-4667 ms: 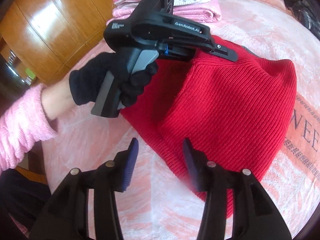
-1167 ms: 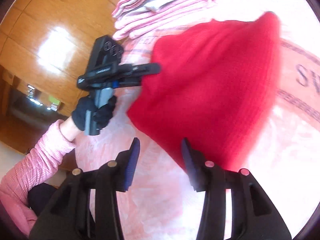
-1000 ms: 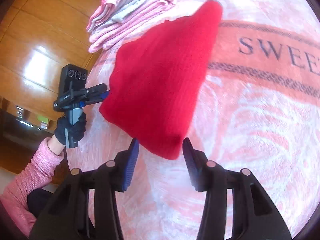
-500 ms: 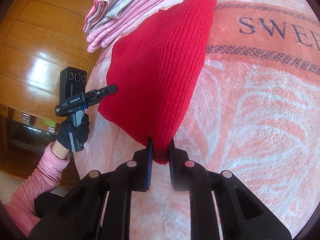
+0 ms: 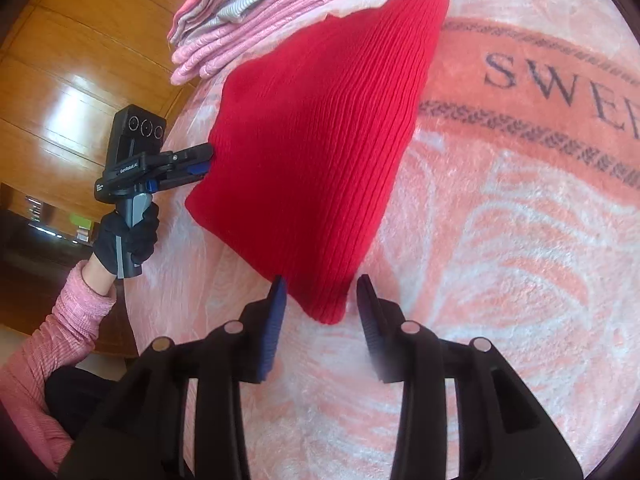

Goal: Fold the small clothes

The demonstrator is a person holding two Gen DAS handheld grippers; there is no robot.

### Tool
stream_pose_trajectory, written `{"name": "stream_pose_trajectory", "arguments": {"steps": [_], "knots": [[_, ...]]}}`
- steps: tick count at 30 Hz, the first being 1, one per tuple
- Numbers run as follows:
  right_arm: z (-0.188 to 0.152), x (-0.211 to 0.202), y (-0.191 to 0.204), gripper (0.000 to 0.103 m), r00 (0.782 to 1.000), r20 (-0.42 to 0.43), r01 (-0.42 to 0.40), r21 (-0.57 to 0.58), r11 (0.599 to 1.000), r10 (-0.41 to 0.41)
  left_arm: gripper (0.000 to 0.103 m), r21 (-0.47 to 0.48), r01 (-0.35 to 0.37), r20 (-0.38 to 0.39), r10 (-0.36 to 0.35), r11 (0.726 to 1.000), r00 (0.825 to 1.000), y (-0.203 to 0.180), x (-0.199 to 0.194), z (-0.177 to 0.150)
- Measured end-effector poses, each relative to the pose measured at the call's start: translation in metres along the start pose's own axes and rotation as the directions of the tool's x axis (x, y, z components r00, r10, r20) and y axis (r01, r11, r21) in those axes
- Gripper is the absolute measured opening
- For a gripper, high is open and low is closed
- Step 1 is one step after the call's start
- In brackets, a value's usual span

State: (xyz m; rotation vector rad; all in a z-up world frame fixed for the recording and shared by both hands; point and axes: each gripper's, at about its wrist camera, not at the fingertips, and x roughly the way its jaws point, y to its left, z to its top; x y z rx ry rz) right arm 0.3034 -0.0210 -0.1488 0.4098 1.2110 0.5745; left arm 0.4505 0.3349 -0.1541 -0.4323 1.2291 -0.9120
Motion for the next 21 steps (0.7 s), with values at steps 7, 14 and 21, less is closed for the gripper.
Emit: {"name": "stream_pose_trajectory", "arguments": {"steps": [7,14,21], "knots": [[0.026,-0.024,-0.02,0.043,0.993,0.109,0.029,0.042,0.999,-0.033,0.052,-0.03,-0.056,0.097,0.059,0.998,0.994,-0.001,-0.01,0.047],[0.044,-0.009,-0.02,0.043,0.992,0.118,0.039,0.049,0.998,-0.044,0.051,-0.057,-0.023,0.15,0.031,0.998,0.988,0.004,0.008,0.095],[0.05,-0.006,-0.025,0.043,0.99,0.132,0.036,0.073,0.997,-0.045,0.009,0.057,-0.102,0.219,0.087,0.993,0.972,-0.016,0.01,0.087]]}}
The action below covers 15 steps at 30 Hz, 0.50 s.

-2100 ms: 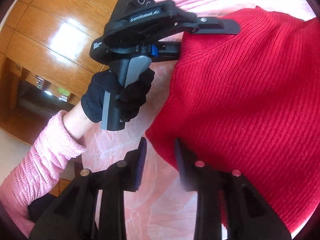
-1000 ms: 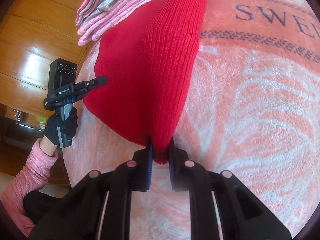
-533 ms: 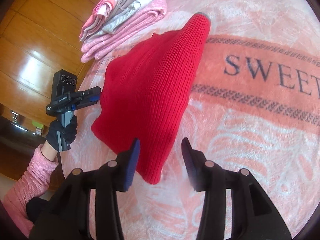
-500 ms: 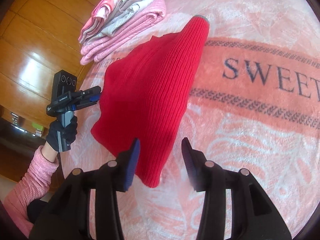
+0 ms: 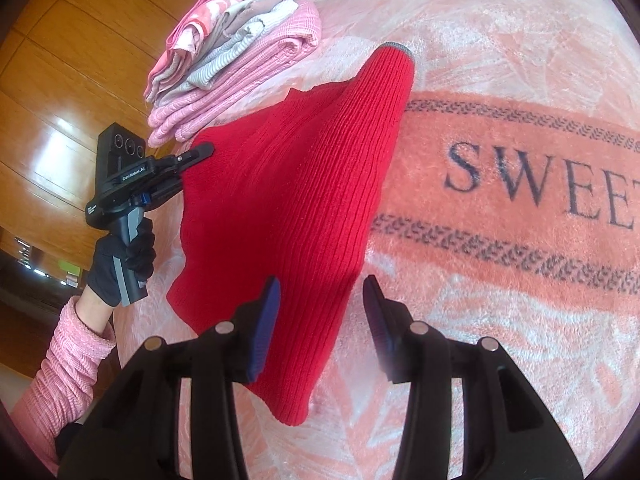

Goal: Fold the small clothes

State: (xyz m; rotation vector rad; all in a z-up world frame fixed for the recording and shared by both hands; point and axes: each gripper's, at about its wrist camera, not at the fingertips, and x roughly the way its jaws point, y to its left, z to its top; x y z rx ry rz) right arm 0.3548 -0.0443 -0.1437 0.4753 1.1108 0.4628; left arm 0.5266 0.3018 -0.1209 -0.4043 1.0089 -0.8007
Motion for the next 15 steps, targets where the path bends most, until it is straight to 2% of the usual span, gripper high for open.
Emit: {"name": "stream_pose_trajectory", "arguments": {"steps": [2,4,6,9,10,12,13,15], "knots": [[-0.001,-0.001,-0.003,0.043,1.0,0.002,-0.003,0.009,1.0,0.003,0.008,0.041,-0.034,0.067,0.031,0.999,0.997,-0.001,-0.019,-0.007],[-0.002,-0.001,-0.004,0.043,1.0,0.0,0.002,0.01,1.0,-0.002,0.008,0.045,-0.087,0.094,0.082,0.995,0.992,0.009,-0.029,-0.012],[-0.003,0.0,-0.005,0.043,1.0,-0.002,0.002,0.011,1.0,-0.002,0.008,0.008,-0.115,0.064,0.114,0.993,0.991,0.025,-0.024,-0.012],[-0.004,0.003,-0.001,0.043,1.0,-0.009,0.008,0.006,1.0,-0.008,0.008,-0.026,-0.062,0.024,0.062,0.998,0.998,0.035,-0.012,-0.013],[-0.004,0.003,0.001,0.043,1.0,-0.01,0.008,0.001,1.0,-0.008,0.014,-0.026,-0.046,0.025,0.047,0.999,0.999,0.034,-0.011,-0.012],[-0.004,0.002,0.003,0.045,1.0,-0.01,0.009,-0.009,1.0,-0.009,0.035,-0.046,-0.006,0.016,0.006,0.999,1.0,0.031,-0.011,-0.01],[-0.003,0.001,0.003,0.045,1.0,-0.007,0.011,-0.013,1.0,-0.011,0.05,-0.051,0.001,0.013,0.0,0.999,1.0,0.029,-0.013,-0.009],[-0.002,0.0,0.002,0.046,1.0,-0.003,0.01,-0.01,1.0,-0.01,0.059,-0.043,-0.017,0.01,0.018,0.999,1.0,0.024,-0.019,-0.009]]}}
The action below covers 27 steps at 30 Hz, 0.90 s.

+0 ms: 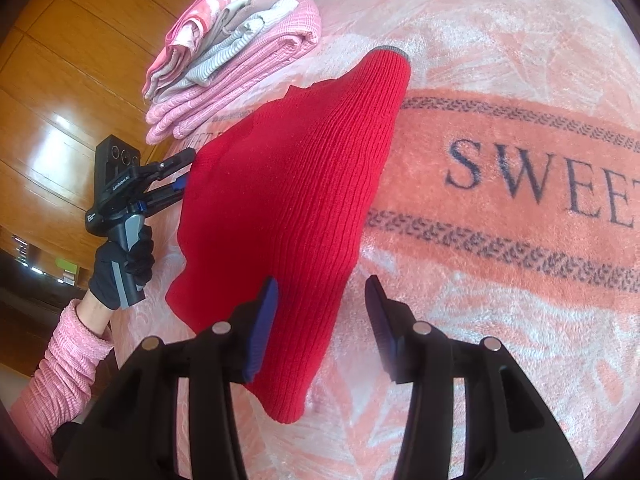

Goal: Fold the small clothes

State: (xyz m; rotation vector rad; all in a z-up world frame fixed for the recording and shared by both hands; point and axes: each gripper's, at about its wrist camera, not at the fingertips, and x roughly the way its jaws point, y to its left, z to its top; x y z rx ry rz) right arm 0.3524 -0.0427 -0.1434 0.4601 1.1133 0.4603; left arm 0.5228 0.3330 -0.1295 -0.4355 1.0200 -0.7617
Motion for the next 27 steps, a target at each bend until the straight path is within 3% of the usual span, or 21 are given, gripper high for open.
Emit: {"name": "stream_pose_trajectory", "arguments": {"steps": [2,8,19,24,27], "knots": [[0.0,-0.002,-0.003,0.047,1.0,0.001,-0.005,0.006,1.0,0.005,0.066,-0.03,-0.013,-0.031,0.012,0.999,0.999,0.002,-0.003,-0.004],[0.0,-0.008,-0.01,0.051,0.999,0.007,-0.044,0.046,0.998,0.044,0.066,-0.091,0.034,-0.11,-0.044,0.995,0.993,0.017,-0.003,-0.024],[0.02,0.002,-0.019,0.061,0.991,0.03,-0.135,0.123,0.983,0.132,0.067,-0.192,0.151,-0.138,-0.179,0.97,0.974,0.028,0.034,-0.015],[0.03,0.017,-0.029,0.061,0.986,0.028,-0.168,0.158,0.973,0.165,0.072,-0.216,0.213,-0.145,-0.247,0.953,0.958,0.028,0.05,-0.009],[0.032,0.028,-0.031,0.062,0.984,0.017,-0.177,0.177,0.968,0.177,0.077,-0.184,0.226,-0.178,-0.259,0.956,0.949,0.021,0.059,-0.008]]}}
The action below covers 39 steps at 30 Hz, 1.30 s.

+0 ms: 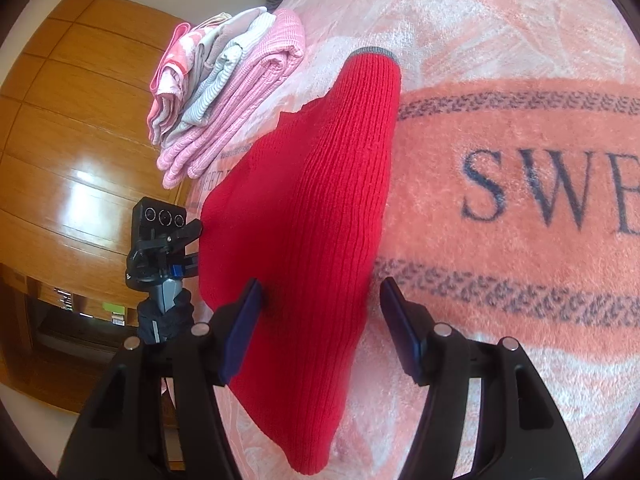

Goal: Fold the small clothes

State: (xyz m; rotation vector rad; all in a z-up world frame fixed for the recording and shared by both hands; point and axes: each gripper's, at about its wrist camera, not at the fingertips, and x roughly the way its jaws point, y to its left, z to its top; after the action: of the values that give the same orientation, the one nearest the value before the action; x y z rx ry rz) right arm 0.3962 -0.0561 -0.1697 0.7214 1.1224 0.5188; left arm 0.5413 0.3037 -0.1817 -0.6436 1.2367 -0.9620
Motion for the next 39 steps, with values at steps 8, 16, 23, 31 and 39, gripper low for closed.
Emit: {"name": "stream_pose_trajectory", "arguments": {"steps": [8,16,23,31,39], "knots": [[0.002,0.021,0.002,0.065,0.999,-0.028,-0.022,-0.01,1.0,0.022,0.077,-0.045,0.067,-0.049,-0.069,0.997,0.996,-0.001,0.013,0.001],[0.0,0.022,0.0,0.048,0.999,0.009,-0.032,-0.011,0.999,0.032,0.035,-0.014,-0.006,-0.028,0.006,1.0,1.0,-0.001,0.019,-0.005],[-0.002,-0.003,0.017,0.034,0.995,0.016,-0.103,-0.005,0.995,0.103,0.03,-0.014,0.051,-0.001,-0.051,0.999,0.999,-0.022,0.017,-0.006],[-0.034,-0.104,0.036,0.033,0.992,0.035,-0.117,-0.049,0.992,0.118,0.029,-0.026,0.179,-0.077,-0.181,0.983,0.981,-0.09,0.05,-0.044],[-0.106,-0.17,-0.009,0.033,0.998,0.055,0.002,-0.014,1.0,-0.001,0.029,0.023,0.161,-0.217,-0.152,0.987,0.964,-0.135,0.118,-0.099]]}}
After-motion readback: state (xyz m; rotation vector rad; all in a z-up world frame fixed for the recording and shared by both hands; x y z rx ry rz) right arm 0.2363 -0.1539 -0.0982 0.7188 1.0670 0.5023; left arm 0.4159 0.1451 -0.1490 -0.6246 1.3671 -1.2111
